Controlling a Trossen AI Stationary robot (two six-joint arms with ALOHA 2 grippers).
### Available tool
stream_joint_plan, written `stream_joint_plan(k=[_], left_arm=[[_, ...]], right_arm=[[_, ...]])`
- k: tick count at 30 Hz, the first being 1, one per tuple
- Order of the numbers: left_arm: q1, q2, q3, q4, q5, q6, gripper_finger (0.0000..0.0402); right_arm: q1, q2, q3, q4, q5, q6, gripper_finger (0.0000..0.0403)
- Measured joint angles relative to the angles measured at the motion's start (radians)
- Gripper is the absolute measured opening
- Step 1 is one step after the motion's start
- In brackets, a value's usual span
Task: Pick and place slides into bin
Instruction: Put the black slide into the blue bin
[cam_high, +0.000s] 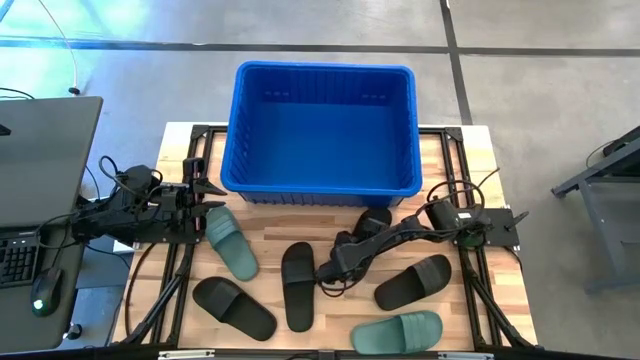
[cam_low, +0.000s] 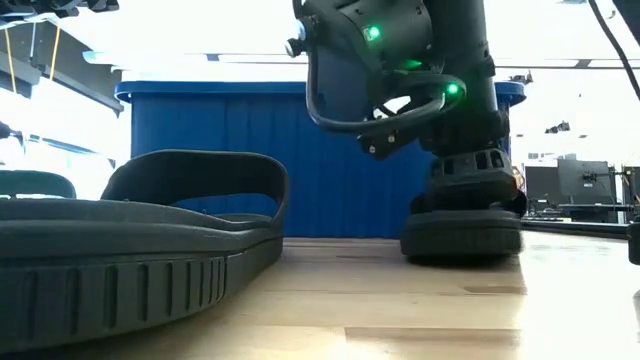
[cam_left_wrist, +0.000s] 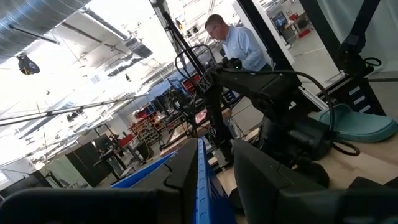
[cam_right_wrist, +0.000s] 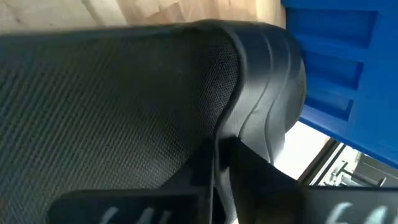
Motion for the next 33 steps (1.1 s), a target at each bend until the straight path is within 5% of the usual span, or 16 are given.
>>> stream_joint_plan(k=[6,12,22,33], left_arm=[[0.0,0.0,0.0,0.006,0.0,0.0,0.009],[0.0,0.0,0.0,0.006,0.0,0.0,0.009],[0.0,0.0,0.0,0.006,0.0,0.0,0.009],[0.0,0.0,0.0,0.006,0.0,0.0,0.009]], right_arm=[[0.003,-0.011,0.033,-0.011,-0.062,0.017,0.0007],[0.047,-0.011,0.211,0.013,-0.116,0.01,0.0002],[0.148,-0.012,0.571,0.016,0.061,-0.131,0.0],[0.18,-0.093,0.568,0.052,0.211,-0.19,0.0]])
